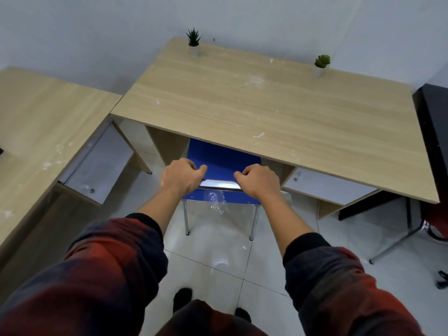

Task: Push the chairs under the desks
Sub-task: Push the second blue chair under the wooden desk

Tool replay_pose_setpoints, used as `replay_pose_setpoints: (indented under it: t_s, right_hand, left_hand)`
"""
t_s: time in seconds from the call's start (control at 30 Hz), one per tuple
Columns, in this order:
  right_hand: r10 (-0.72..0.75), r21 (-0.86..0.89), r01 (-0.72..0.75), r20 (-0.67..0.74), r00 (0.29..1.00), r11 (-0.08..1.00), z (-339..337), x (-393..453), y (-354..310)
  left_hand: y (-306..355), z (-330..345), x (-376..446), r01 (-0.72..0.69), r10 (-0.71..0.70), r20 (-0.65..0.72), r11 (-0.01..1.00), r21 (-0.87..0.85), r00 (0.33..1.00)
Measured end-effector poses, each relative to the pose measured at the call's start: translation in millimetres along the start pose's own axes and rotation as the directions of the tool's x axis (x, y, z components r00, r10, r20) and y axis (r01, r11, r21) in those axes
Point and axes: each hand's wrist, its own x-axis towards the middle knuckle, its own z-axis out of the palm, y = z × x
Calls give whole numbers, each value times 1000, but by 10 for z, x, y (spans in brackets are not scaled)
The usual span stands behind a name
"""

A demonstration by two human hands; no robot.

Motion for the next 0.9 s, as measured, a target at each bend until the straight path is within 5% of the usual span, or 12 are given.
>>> replay_pose_setpoints:
  t_s: [0.43, 0.9]
  right_hand:
    - [86, 67, -79, -112, 990, 995, -270, 616, -433]
    - [74, -84, -75, -16, 997, 994, 189, -59, -485]
  left_hand:
    - [76, -438, 828, -95, 97, 39, 995, -35, 995]
    - [-442, -290, 271, -188, 191, 52, 980, -61, 980]
